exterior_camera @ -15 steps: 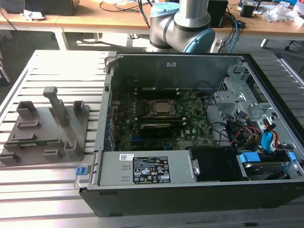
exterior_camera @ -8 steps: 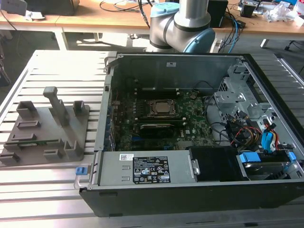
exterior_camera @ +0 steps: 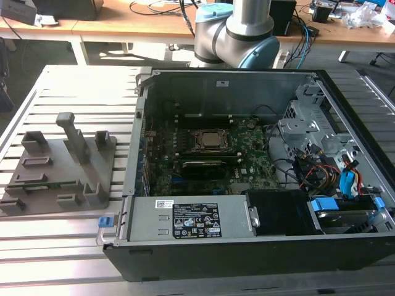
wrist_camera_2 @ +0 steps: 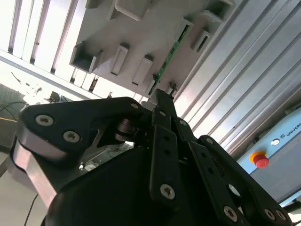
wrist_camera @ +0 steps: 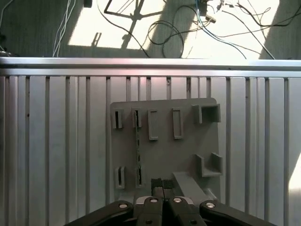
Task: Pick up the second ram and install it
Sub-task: 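Pick up the second ram and move it above second insertion slot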
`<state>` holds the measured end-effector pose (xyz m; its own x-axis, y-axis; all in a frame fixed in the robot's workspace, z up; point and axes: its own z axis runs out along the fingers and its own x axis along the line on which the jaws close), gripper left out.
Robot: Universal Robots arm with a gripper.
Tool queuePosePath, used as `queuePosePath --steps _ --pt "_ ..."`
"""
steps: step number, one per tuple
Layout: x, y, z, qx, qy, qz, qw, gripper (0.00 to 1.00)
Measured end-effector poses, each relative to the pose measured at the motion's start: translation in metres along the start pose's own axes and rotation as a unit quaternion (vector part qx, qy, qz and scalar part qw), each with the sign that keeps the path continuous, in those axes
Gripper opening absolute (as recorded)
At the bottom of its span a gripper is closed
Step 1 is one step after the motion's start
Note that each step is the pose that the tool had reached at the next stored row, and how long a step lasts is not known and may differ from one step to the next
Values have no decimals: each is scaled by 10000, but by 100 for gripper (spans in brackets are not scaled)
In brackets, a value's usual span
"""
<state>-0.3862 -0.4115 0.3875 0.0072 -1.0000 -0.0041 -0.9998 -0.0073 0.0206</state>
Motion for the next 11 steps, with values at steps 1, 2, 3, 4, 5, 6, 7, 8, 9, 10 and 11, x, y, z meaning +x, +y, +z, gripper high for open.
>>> queuePosePath --steps 1,2,3,4,5,6,7,8,9,10,11 --pt "0 0 0 0 0 0 10000 11" --pt "0 0 0 0 1 0 10000 17" --pt "0 0 0 0 1 0 10000 24" --pt "0 0 0 0 1 0 10000 24" --pt "0 0 1 0 4 6 10000 24" --pt "0 0 2 1 18 116 9999 24" --pt "0 0 2 1 24 218 9998 24" --pt "0 0 2 0 23 281 9996 24" --pt "0 0 2 0 22 340 9994 24" --pt "0 0 3 1 21 368 9993 24" --pt "0 0 3 1 21 369 9993 24"
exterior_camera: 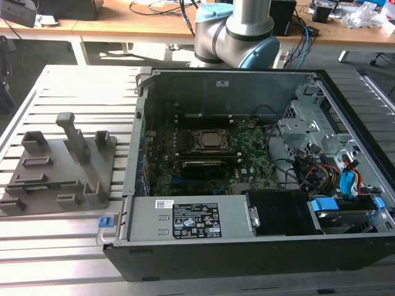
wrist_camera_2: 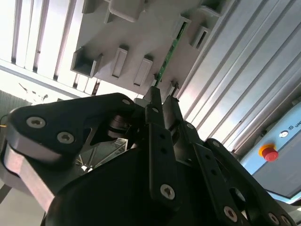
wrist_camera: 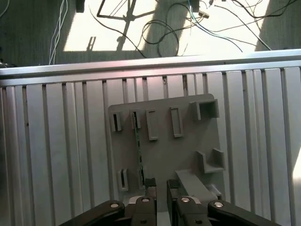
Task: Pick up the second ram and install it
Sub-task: 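Pick up the second ram and move it above second insertion slot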
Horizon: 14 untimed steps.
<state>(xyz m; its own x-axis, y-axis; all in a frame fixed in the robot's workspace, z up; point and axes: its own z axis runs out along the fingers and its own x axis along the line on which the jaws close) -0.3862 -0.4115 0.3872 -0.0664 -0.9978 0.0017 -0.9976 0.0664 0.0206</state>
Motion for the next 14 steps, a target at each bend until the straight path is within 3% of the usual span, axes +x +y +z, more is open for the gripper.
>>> queuePosePath --steps 14 --pt "24 -2 5 0 0 0 10000 24"
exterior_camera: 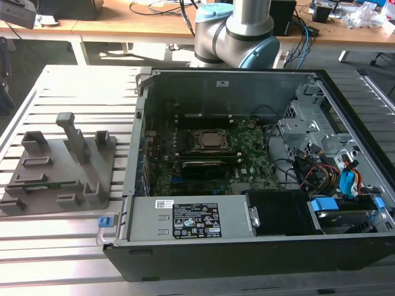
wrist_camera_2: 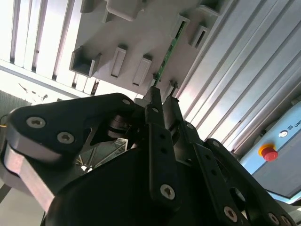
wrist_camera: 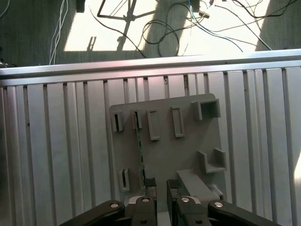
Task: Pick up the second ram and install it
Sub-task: 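Pick up the second ram and move it above second insertion slot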
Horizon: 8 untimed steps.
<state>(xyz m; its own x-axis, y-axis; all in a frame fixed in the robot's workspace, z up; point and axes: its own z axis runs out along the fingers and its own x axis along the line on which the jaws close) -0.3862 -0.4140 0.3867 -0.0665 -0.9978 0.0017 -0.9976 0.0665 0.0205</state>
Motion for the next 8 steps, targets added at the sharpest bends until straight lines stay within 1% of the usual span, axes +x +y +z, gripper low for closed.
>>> queuePosePath --steps 1,2,3,5,8 --pt "0 0 0 0 0 0 10000 31" --pt "0 0 0 0 0 0 10000 31" --pt "1 0 0 0 0 0 10000 38" --pt "1 1 2 -1 0 0 10000 38" --pt "1 -1 41 0 0 0 10000 38"
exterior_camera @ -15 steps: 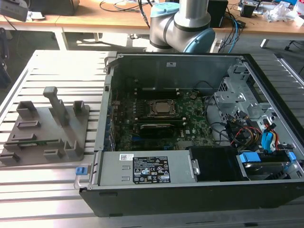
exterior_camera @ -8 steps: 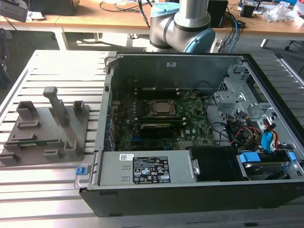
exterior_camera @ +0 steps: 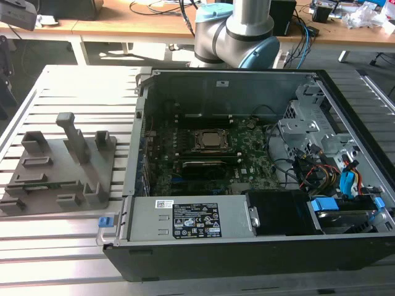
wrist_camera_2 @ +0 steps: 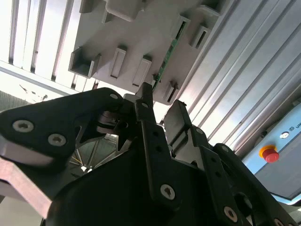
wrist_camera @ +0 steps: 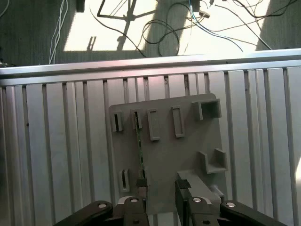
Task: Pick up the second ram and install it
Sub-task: 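Pick up the second ram and move it above second insertion slot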
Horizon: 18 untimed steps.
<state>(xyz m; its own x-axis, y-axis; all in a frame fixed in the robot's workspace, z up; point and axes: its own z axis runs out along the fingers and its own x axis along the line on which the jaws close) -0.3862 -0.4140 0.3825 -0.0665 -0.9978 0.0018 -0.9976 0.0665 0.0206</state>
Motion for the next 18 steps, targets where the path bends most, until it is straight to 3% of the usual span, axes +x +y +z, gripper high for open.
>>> queuePosePath --steps 18 --pt "0 -4 176 1 0 0 10000 38"
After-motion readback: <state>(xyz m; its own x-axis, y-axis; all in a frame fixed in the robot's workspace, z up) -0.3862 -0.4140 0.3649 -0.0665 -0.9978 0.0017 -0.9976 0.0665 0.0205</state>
